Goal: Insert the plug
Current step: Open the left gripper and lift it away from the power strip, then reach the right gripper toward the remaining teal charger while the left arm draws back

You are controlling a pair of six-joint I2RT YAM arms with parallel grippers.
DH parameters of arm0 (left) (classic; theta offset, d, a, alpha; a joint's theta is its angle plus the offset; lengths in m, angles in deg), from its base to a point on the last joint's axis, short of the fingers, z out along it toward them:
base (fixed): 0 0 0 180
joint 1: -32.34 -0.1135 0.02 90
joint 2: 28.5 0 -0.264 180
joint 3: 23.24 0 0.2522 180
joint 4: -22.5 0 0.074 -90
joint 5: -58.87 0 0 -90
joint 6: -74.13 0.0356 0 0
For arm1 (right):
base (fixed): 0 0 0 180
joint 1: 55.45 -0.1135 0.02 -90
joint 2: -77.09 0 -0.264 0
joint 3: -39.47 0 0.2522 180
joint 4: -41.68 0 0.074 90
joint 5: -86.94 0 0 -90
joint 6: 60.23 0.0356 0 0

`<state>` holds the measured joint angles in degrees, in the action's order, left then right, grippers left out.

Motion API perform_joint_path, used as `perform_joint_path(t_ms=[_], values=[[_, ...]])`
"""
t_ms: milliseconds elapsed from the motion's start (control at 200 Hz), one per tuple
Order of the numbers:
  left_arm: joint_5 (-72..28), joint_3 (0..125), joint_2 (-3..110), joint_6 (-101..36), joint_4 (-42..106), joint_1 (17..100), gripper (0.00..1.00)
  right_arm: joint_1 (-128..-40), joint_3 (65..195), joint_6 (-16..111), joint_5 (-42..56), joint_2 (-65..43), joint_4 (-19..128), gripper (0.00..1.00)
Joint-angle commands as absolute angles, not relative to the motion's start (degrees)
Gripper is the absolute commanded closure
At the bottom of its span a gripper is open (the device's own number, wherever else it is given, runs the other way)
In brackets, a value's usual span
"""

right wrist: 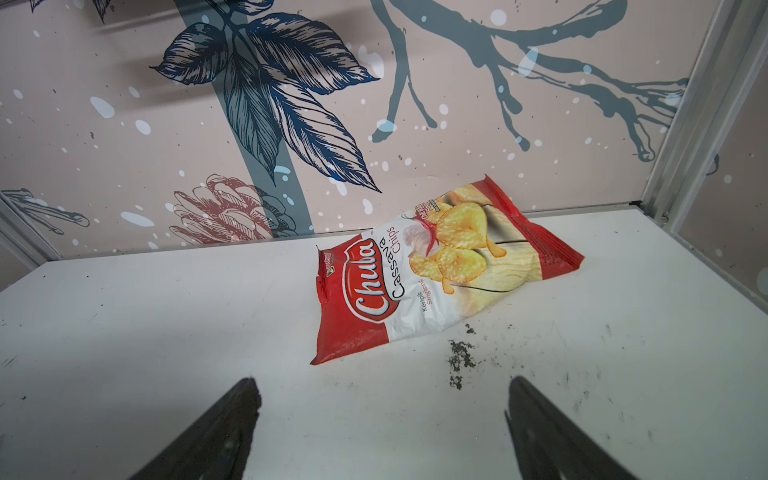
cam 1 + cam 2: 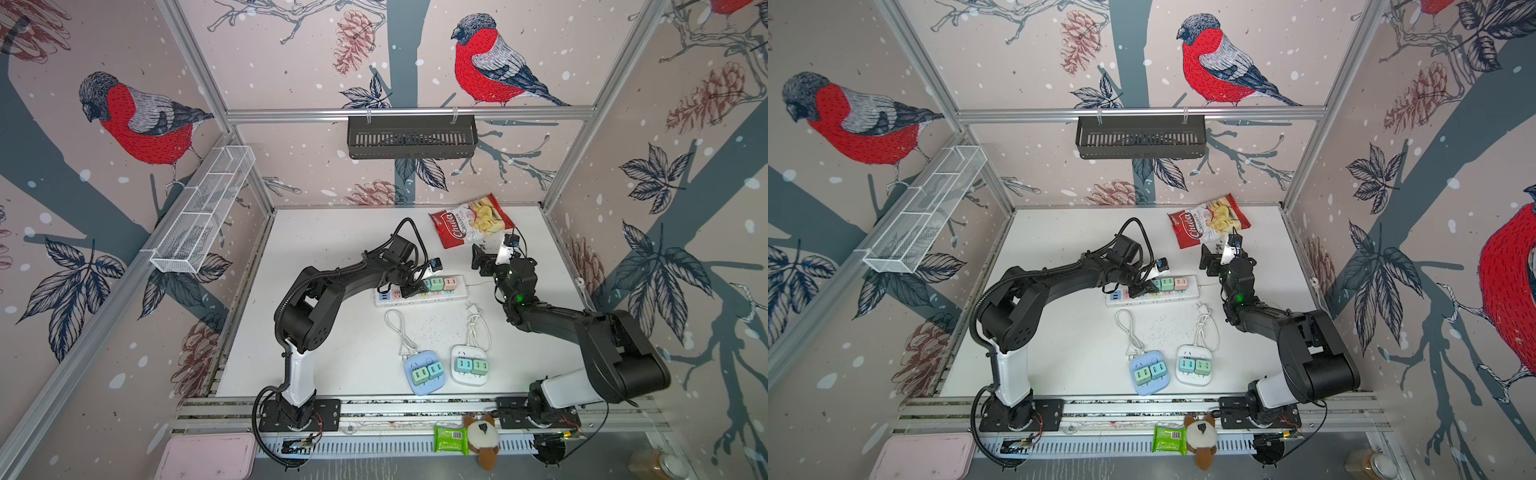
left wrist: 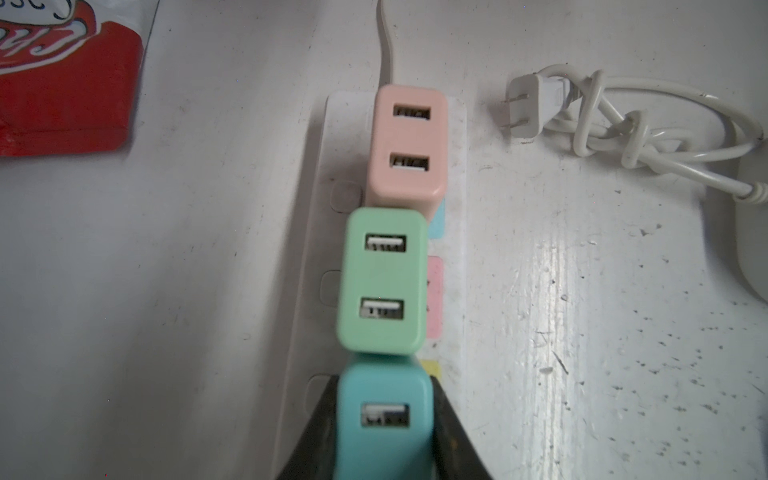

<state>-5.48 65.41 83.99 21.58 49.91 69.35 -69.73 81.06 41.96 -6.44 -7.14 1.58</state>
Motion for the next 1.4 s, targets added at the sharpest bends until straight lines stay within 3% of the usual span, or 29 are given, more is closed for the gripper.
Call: perform_joint_path(t_ms=[0,20,35,45,55,60,80,310,495,590,671,871,1056,1256,1396], values=[[-9.08,64.75,83.67,21.01,57.96,69.47,0.75,-69.68,81.52,42.5,-6.3,-7.38,0.58,0.06],[-9.02,64.63,83.19,21.0,57.69,69.43,0.67,-69.75,81.61,42.41,-6.16,-7.33,0.73,0.06],[-8.98,64.58,82.75,21.03,57.57,69.44,0.54,-69.75,81.62,42.41,-6.12,-7.32,0.77,0.06],[-8.98,64.6,82.57,20.98,57.54,69.45,0.38,-69.72,81.62,42.42,-6.14,-7.36,0.82,0.06],[-8.96,64.54,82.24,21.01,57.44,69.43,0.12,-69.76,81.62,42.43,-6.12,-7.33,0.81,0.06],[-8.92,64.53,82.07,21.03,57.36,69.39,0.07,-69.72,81.62,42.39,-6.13,-7.31,0.79,0.06],[-8.85,64.49,81.45,20.93,57.03,69.42,0.01,-69.73,81.53,42.44,-6.17,-7.24,0.71,0.06],[-8.77,59.41,69.75,17.12,48.68,69.38,0.01,-69.77,81.44,42.48,-6.36,-7.21,0.69,0.06],[-12.59,39.61,49.87,5.06,24.45,65.6,0.01,-69.69,81.4,42.6,-6.49,-7.33,0.4,0.06],[-18.78,26.96,39.04,-7.27,8.5,59.53,0.01,-69.74,81.57,42.6,-6.38,-7.35,0.72,0.06],[-32.62,18.11,32.36,-23.32,0.22,53.31,0.01,-69.68,81.35,42.59,-6.51,-7.24,0.44,0.05],[-45.16,13.19,31.1,-39.14,5.87,41.4,0.02,-69.98,81.7,42.48,-6.88,-7.57,0.81,0.06],[-47.78,5.11,32.57,-39.35,-5.88,41.34,0.03,-70.43,83.45,42.29,-7.87,-8.92,2.64,0.06],[-48.3,1.22,25.8,-41.05,-4.59,41.38,0.03,-72.21,86.93,41.09,-10.6,-10.71,7.09,0.09],[-49.36,-5.0,17.69,-43.62,-6.46,41.34,0.03,-77.6,90.44,39.18,-19.72,-7.29,17.57,0.1]])
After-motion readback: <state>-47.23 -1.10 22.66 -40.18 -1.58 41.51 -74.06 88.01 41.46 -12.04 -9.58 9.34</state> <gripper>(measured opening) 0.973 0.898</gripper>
